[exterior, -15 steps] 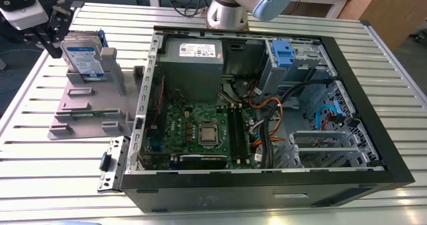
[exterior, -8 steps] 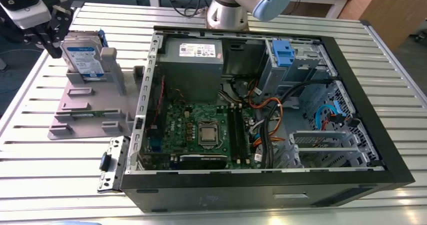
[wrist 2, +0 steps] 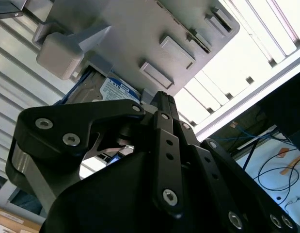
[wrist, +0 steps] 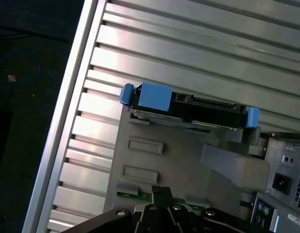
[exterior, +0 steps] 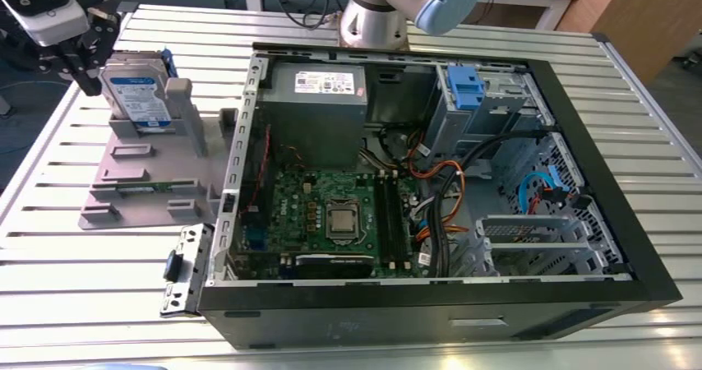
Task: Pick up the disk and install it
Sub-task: 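Pick up the disk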
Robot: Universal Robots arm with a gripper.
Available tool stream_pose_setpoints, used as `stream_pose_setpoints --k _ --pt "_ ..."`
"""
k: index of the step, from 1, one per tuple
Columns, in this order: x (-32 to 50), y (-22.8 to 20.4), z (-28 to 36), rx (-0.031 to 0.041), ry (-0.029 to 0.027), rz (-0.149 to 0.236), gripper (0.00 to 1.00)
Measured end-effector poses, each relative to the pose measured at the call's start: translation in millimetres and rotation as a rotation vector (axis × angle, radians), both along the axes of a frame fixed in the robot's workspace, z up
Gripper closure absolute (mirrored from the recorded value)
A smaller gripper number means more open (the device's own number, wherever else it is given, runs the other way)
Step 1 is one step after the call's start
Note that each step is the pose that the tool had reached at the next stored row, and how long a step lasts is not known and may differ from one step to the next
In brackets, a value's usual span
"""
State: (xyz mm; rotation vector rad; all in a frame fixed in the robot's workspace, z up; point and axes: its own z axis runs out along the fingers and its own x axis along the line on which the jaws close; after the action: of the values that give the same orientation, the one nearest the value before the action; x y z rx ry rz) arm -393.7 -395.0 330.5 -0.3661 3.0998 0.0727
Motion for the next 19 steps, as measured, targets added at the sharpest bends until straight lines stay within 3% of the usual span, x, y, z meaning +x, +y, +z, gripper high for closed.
stream_pose_setpoints --k 19 --pt "0.0 0.0 0.0 0.0 0.0 0.11 0.89"
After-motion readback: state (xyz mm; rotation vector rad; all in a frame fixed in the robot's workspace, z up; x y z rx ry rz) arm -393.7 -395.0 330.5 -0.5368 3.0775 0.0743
